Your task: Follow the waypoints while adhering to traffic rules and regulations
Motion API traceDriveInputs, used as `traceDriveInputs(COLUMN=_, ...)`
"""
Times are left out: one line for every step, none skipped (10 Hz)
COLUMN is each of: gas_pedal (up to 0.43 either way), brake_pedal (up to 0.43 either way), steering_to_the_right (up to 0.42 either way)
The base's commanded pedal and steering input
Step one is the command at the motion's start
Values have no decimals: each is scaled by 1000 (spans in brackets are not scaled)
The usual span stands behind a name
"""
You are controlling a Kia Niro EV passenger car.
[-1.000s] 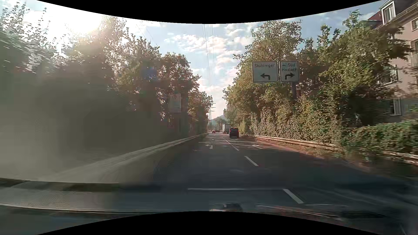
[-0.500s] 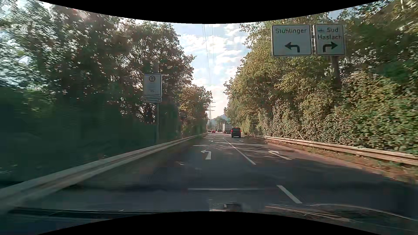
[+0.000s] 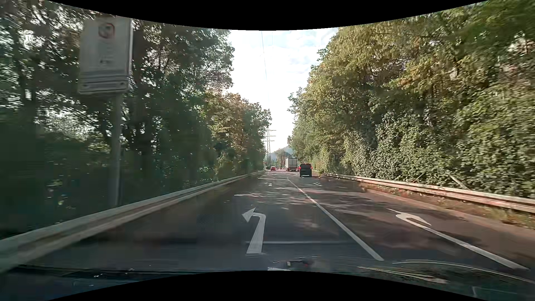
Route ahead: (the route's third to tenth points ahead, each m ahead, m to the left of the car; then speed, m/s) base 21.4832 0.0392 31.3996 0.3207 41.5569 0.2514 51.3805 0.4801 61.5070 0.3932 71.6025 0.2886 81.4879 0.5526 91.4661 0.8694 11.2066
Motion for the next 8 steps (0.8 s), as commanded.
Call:
traceDriveInputs(gas_pedal=39, brake_pedal=0, steering_to_the_right=0)
traceDriveInputs(gas_pedal=39, brake_pedal=0, steering_to_the_right=0)
traceDriveInputs(gas_pedal=39, brake_pedal=0, steering_to_the_right=0)
traceDriveInputs(gas_pedal=39, brake_pedal=0, steering_to_the_right=0)
traceDriveInputs(gas_pedal=39, brake_pedal=0, steering_to_the_right=0)
traceDriveInputs(gas_pedal=39, brake_pedal=0, steering_to_the_right=0)
traceDriveInputs(gas_pedal=39, brake_pedal=0, steering_to_the_right=0)
traceDriveInputs(gas_pedal=39, brake_pedal=0, steering_to_the_right=0)
